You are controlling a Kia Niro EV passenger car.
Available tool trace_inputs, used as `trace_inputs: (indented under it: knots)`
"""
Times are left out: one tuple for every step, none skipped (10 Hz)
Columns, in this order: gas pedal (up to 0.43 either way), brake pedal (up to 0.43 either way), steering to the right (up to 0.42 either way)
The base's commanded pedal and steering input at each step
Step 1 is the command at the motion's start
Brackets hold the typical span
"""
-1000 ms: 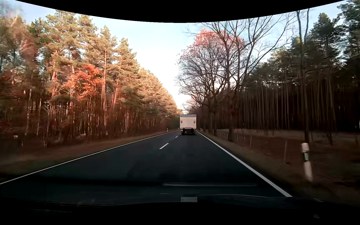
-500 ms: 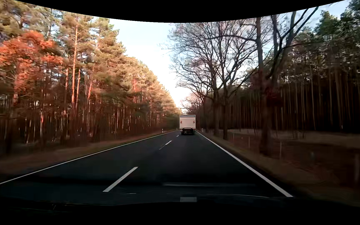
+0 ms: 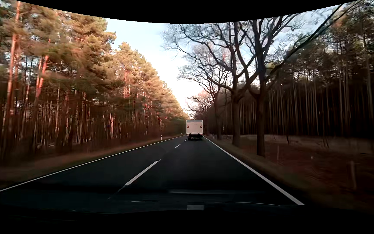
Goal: Follow the waypoints while adhering to traffic rules and regulations
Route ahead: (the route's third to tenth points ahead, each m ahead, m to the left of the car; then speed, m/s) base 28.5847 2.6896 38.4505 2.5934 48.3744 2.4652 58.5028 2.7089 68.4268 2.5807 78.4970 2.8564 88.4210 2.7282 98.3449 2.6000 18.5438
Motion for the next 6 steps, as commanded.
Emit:
trace_inputs:
  knots:
    - [0.138,0.000,-0.001]
    - [0.138,0.000,-0.001]
    - [0.138,0.000,-0.002]
    - [0.138,0.000,-0.002]
    - [0.138,0.000,-0.002]
    - [0.138,0.000,-0.002]
